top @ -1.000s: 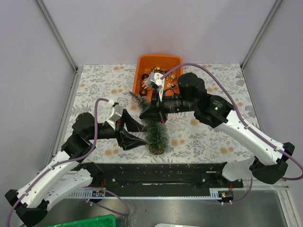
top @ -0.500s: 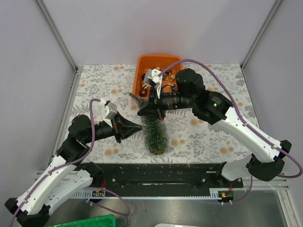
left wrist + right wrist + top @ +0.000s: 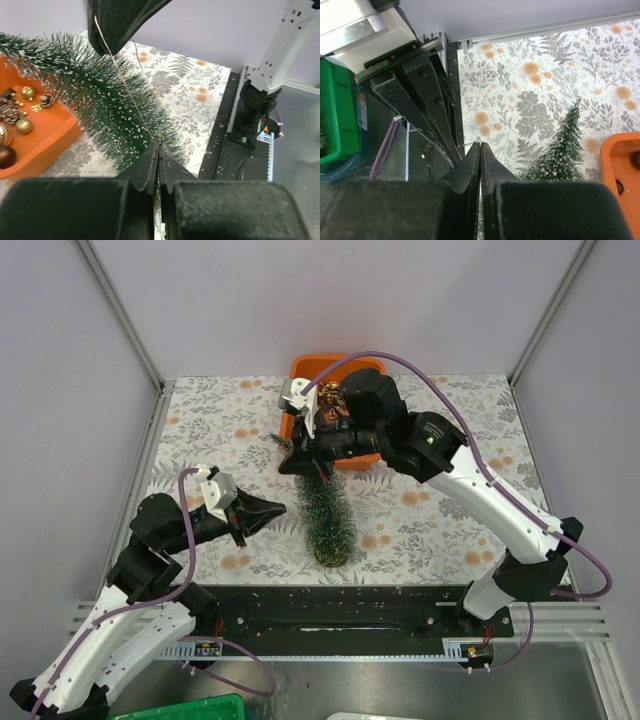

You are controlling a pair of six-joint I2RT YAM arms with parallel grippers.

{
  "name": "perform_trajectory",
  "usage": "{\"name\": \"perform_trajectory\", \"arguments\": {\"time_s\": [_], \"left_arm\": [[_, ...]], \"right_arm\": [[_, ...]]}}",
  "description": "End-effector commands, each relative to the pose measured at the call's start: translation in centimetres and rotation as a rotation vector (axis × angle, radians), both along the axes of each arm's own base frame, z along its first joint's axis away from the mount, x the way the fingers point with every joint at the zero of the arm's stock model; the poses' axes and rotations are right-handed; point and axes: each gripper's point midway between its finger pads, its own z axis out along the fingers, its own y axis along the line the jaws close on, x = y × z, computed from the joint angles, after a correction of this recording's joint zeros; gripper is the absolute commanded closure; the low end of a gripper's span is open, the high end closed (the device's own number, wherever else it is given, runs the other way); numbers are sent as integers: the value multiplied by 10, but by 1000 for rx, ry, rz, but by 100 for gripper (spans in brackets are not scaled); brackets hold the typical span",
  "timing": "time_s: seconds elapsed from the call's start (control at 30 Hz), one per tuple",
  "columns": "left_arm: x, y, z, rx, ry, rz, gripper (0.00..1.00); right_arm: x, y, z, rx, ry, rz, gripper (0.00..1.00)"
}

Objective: Decorate the small christmas tree

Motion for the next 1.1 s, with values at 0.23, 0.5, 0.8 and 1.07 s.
{"name": "perform_trajectory", "arguments": {"time_s": [0.23, 0.5, 0.8, 1.07], "left_arm": [[36, 32, -8, 63, -41, 275, 98], [63, 33, 0, 35, -56, 370, 97], [62, 20, -5, 12, -41, 306, 97], [61, 18, -10, 9, -18, 298, 97]], "right_arm": [[42, 10, 80, 101, -296, -89, 100], [74, 13, 89, 97, -344, -137, 100], [99, 3, 91, 124, -327, -164, 96], [115, 6, 96, 160, -340, -175, 87]]}}
